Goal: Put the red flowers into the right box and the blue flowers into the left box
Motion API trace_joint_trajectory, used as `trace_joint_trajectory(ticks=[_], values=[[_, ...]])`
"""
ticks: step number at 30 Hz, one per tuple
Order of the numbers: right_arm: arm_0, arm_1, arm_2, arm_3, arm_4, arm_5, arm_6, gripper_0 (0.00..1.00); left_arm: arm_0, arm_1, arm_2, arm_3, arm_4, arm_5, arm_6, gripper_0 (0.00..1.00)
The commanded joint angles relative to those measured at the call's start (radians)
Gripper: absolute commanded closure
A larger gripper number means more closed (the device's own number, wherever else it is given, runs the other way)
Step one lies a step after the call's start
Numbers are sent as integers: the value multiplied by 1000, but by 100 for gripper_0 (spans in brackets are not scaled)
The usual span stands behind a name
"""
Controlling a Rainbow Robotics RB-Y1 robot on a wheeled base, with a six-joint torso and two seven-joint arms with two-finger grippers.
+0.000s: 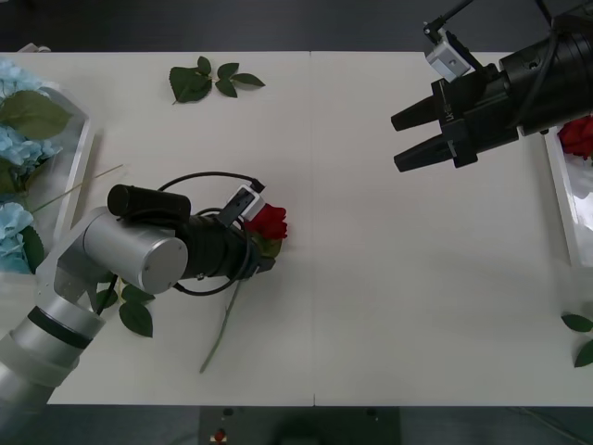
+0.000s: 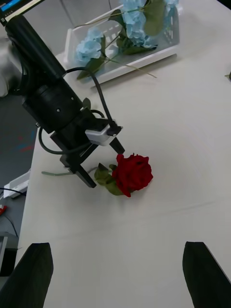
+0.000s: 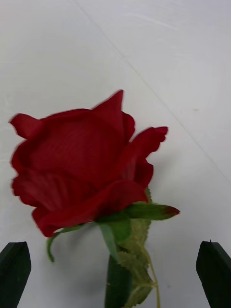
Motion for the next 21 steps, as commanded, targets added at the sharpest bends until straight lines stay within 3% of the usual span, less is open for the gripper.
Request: trace_joint_trajectory(ticks=[1,6,13,18,21], values=[[5,-57,2,-25,0,-9,10,22,21,16,-12,-15,-1,-5,-37,0],[5,-71,18,-25,2,-7,10,22,47,7,-15,-15,2,-5,-46,0],[5,-91,88,-26,2,-38,10,22,59,-1,-15,-15,-21,-5,-49,19],[5,-100,107,-29,3,-50,10,22,59,-3,-15,-15,-36,-5,-52,41],[5,-100,107,-31,2,-53,10,22,57,-3,-15,-15,-48,-7,-52,59]])
